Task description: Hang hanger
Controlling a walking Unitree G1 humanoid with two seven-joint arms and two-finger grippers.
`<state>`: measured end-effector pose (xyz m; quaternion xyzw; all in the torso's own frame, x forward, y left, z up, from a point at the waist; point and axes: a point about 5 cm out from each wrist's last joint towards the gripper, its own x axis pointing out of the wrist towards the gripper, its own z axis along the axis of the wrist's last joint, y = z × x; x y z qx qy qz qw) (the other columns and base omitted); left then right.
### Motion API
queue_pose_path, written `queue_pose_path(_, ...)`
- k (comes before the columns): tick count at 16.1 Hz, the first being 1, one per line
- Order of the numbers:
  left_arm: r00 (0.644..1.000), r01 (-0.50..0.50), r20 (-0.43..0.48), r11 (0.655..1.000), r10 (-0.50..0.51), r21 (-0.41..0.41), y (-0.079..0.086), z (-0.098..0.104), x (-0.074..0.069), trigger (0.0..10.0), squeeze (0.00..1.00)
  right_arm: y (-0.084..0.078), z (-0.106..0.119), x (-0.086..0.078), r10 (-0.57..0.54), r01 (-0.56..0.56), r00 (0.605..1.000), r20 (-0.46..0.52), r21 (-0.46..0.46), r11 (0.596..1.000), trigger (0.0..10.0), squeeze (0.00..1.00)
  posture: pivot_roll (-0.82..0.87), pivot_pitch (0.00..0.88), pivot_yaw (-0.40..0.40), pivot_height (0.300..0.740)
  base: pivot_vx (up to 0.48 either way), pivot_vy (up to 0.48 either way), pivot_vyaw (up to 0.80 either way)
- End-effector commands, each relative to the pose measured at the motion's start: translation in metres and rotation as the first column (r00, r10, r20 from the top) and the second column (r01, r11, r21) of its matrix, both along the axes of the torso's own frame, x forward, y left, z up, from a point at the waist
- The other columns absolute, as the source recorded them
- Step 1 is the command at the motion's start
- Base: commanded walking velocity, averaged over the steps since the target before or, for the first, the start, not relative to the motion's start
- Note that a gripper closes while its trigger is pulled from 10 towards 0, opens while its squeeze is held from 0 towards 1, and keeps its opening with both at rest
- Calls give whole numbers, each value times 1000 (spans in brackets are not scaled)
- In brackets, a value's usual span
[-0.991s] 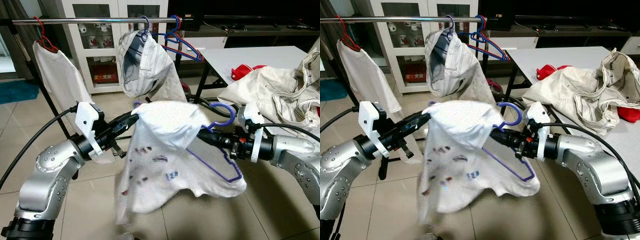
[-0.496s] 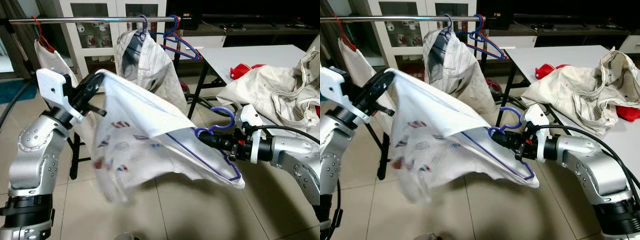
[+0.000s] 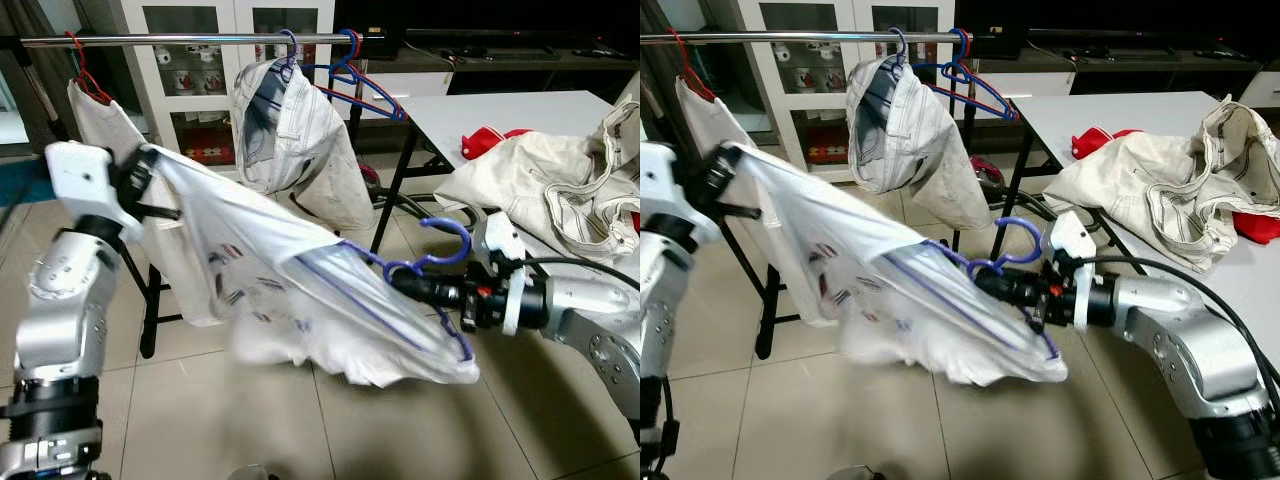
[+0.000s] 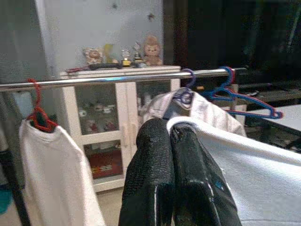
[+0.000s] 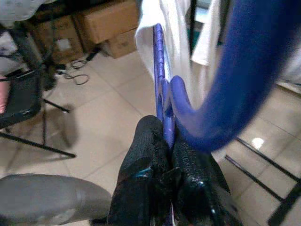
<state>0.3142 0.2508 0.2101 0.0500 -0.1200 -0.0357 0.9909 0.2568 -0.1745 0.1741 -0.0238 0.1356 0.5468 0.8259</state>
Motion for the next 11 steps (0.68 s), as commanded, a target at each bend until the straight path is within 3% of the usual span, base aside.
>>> queue_pose_path(1,999,-24,37,1000,24,-9,5,10,2,0,0,-5,5,-3,7,-7,1000,7,-15,1000,10000,0,58,0,-19,740,0,0,0)
queue_pose_path(4,996,69,-50,998,-68,7,-7,-2,6,0,0,-1,8,2,-41,40,999,35,48,998,10000,0,64,0,-15,740,0,0,0)
queue_pose_path(6,991,65,-116,997,-61,36,-7,-14,4,0,0,0,11,6,-75,71,996,50,76,995,10000,0,64,0,-15,740,0,0,0)
queue_pose_path(7,984,50,-173,996,-37,76,-4,-23,3,8196,0,-1,12,7,-89,84,995,55,86,993,10000,0,65,0,-14,740,0,0,0)
queue_pose_path(8,974,46,-225,994,-22,99,-1,-33,2,10000,0,-2,13,9,-93,88,994,56,86,992,10000,0,64,0,-15,740,0,0,0)
queue_pose_path(9,966,63,-255,993,-36,96,0,-38,1,10000,1000,-2,12,9,-90,85,994,56,82,993,10000,0,66,0,-17,740,0,0,0)
queue_pose_path(11,964,74,-262,993,-49,87,1,-38,0,10000,1000,-1,12,9,-87,83,995,57,79,993,10000,0,69,0,-19,740,0,0,0)
